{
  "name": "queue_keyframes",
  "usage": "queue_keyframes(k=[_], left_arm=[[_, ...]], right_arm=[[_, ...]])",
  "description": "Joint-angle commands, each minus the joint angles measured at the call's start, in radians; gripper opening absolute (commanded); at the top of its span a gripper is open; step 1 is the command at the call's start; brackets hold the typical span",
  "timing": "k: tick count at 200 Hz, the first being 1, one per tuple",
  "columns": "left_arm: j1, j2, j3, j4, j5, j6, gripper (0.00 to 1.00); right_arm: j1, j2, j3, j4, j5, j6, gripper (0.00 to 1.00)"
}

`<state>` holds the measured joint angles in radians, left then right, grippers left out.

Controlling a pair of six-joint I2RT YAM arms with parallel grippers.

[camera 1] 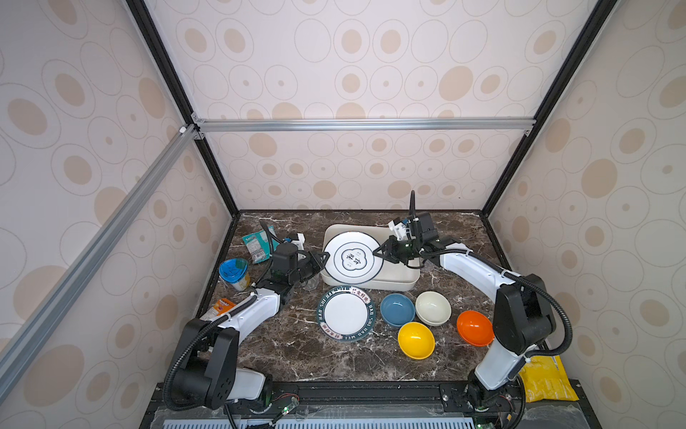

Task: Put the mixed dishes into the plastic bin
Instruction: 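Lift the white plate with the right gripper and carry it over the bin, then lower the white plate into the bin and open the right gripper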

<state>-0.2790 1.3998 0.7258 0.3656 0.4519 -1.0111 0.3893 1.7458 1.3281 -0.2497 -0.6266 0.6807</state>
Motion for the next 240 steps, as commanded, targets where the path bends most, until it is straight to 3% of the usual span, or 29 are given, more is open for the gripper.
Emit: queue_keyframes(k=[1, 19, 53, 66, 126, 198, 240], left_arm=[[0.009, 0.030, 0.079, 0.092, 0.042, -0.018, 0.00], [0.013, 0.065, 0.104, 0.096, 0.042, -0.018, 0.02], [0.018, 0.117, 0.139, 0.112, 0.040, -0.026, 0.15], [0.021, 0.133, 0.152, 0.109, 0.033, -0.026, 0.24], [0.035, 0.177, 0.205, 0.085, 0.024, -0.027, 0.39], [0.040, 0.189, 0.260, -0.018, -0.068, 0.012, 0.42], [0.041, 0.192, 0.261, -0.023, -0.056, 0.017, 0.43]], right_arm=[[-0.018, 0.037, 0.031, 0.041, -0.003, 0.031, 0.07], [-0.026, 0.068, 0.054, 0.050, -0.007, 0.035, 0.00], [-0.036, 0.111, 0.094, 0.069, -0.010, 0.037, 0.00], [-0.043, 0.123, 0.098, 0.080, -0.010, 0.046, 0.00], [-0.066, 0.148, 0.103, 0.123, 0.013, 0.063, 0.00], [-0.085, 0.190, 0.097, 0.164, 0.035, 0.084, 0.00], [-0.084, 0.233, 0.117, 0.164, 0.054, 0.088, 0.00]])
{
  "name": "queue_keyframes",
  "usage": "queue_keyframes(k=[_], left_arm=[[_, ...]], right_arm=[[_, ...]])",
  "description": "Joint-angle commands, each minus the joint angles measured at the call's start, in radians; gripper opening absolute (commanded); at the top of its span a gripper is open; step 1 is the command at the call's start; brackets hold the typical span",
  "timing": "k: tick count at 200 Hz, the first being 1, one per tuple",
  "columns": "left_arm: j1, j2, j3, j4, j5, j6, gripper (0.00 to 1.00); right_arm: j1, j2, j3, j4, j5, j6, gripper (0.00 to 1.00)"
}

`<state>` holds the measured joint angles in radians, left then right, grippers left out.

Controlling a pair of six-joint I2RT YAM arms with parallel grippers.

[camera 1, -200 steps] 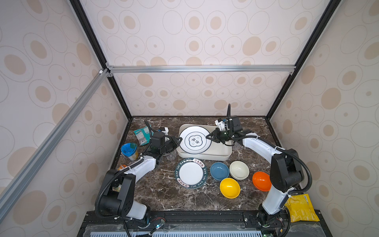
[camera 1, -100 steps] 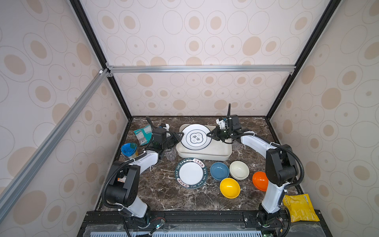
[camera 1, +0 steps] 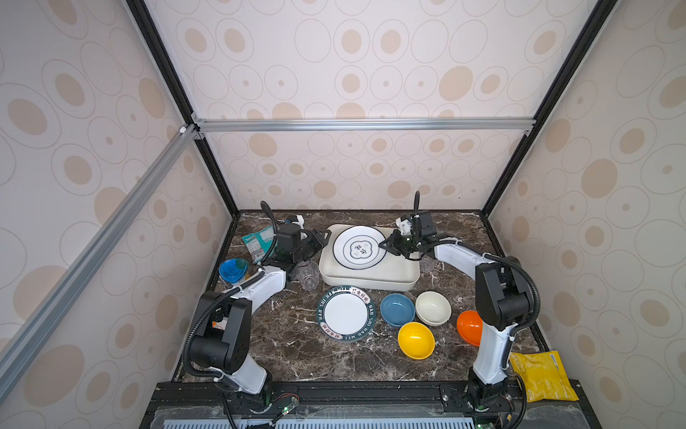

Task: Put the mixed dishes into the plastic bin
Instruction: 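Lower the white plate into the bin and open the right gripper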

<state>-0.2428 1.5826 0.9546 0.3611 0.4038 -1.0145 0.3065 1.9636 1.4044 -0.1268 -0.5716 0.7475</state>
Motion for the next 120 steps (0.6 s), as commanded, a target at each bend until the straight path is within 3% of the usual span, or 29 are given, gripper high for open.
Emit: queue_keyframes(k=[1, 120], left_arm=[[0.005, 0.009, 0.031, -0.017, -0.009, 0.020, 0.43], [0.005, -0.008, -0.002, -0.006, 0.010, 0.019, 0.43]], right_arm=[[-0.001, 0.017, 0.041, 0.042, -0.001, 0.021, 0.00], [0.037, 0.129, 0.100, 0.021, 0.044, 0.015, 0.00]])
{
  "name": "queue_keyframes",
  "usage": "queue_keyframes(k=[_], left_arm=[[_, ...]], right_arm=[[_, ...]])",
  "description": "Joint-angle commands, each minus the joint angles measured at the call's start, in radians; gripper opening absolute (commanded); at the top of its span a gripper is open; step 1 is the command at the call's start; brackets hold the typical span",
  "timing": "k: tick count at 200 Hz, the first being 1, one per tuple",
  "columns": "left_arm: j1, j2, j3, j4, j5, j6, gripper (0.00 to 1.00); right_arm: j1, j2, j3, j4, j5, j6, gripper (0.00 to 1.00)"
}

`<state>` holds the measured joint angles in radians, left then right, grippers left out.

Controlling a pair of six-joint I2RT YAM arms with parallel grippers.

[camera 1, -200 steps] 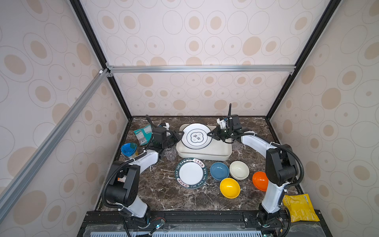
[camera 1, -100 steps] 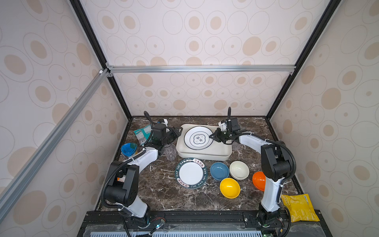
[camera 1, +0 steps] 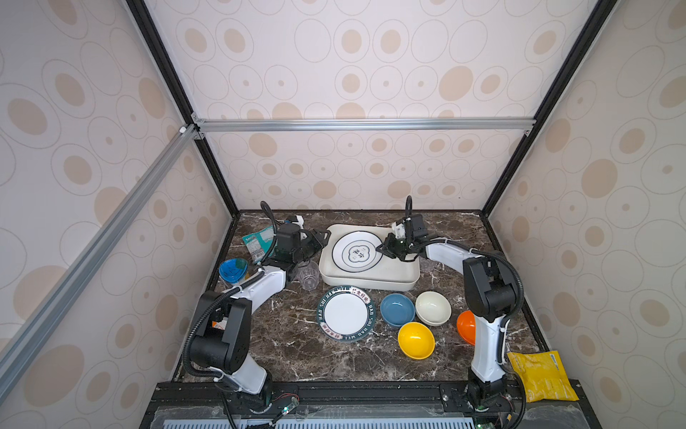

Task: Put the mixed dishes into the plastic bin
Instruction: 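Lower the white plate into the bin and open the right gripper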

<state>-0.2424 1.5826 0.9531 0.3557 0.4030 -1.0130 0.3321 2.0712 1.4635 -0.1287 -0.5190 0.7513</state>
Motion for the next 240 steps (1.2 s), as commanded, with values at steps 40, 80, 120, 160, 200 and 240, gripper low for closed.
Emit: queue_keyframes(k=[40, 80, 120, 160, 200, 240], left_arm=[[0.004, -0.001, -0.002, 0.004, 0.020, 0.014, 0.43], [0.005, -0.002, -0.003, 0.002, 0.025, 0.014, 0.43], [0.006, -0.003, 0.002, -0.003, 0.027, 0.017, 0.43], [0.005, -0.001, 0.001, -0.006, 0.027, 0.019, 0.43], [0.005, -0.001, -0.002, -0.006, 0.025, 0.020, 0.43], [0.005, 0.002, -0.001, -0.005, 0.025, 0.020, 0.43]], right_arm=[[0.023, 0.054, 0.069, 0.016, 0.000, 0.011, 0.00], [0.028, 0.088, 0.092, 0.014, 0.002, 0.016, 0.00], [0.032, 0.119, 0.115, 0.006, 0.007, 0.015, 0.00], [0.035, 0.140, 0.136, 0.000, 0.007, 0.019, 0.00], [0.036, 0.165, 0.145, -0.003, -0.003, 0.021, 0.00], [0.038, 0.176, 0.150, -0.012, 0.000, 0.020, 0.06]])
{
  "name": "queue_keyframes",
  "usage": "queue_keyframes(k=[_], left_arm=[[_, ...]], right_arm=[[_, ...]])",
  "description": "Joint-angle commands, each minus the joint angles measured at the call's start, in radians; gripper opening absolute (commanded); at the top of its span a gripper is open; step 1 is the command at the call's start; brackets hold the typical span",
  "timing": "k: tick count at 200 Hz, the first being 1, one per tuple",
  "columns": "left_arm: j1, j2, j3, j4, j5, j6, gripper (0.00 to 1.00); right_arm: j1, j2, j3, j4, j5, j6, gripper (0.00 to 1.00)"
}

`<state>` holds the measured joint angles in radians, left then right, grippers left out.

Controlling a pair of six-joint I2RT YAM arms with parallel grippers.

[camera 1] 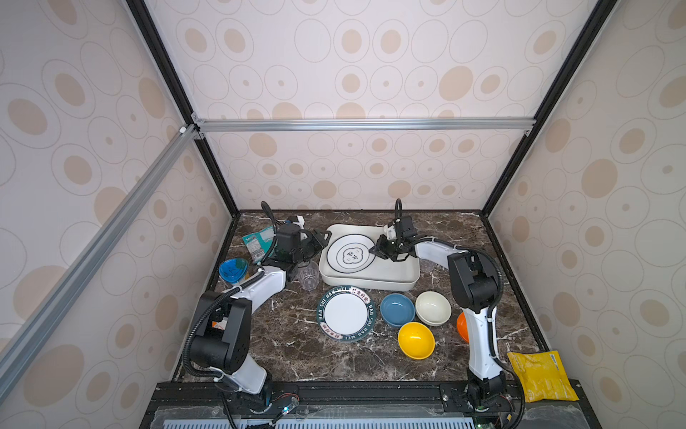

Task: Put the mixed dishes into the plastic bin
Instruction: 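Lower the white plate into the bin and open the right gripper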

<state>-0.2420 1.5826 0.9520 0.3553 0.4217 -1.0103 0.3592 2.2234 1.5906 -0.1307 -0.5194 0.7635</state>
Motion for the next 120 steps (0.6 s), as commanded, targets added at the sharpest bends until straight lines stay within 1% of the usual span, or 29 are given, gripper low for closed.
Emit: queue_keyframes(k=[1, 19, 44, 79, 120], left_arm=[[0.006, 0.002, 0.001, -0.005, 0.006, 0.018, 0.43], [0.005, 0.002, -0.001, -0.005, 0.008, 0.016, 0.42], [0.006, 0.002, -0.002, -0.003, 0.006, 0.016, 0.43], [0.005, -0.002, -0.004, -0.004, 0.005, 0.016, 0.42], [0.006, -0.011, -0.007, -0.006, 0.001, 0.019, 0.42]], right_arm=[[0.011, 0.025, 0.023, -0.012, 0.001, 0.008, 0.06], [0.012, 0.028, 0.023, -0.023, 0.002, 0.006, 0.19], [0.012, 0.027, 0.017, -0.030, 0.011, 0.008, 0.27], [0.011, 0.031, 0.024, -0.052, 0.017, 0.006, 0.30], [0.008, 0.023, 0.046, -0.141, 0.053, -0.018, 0.36]])
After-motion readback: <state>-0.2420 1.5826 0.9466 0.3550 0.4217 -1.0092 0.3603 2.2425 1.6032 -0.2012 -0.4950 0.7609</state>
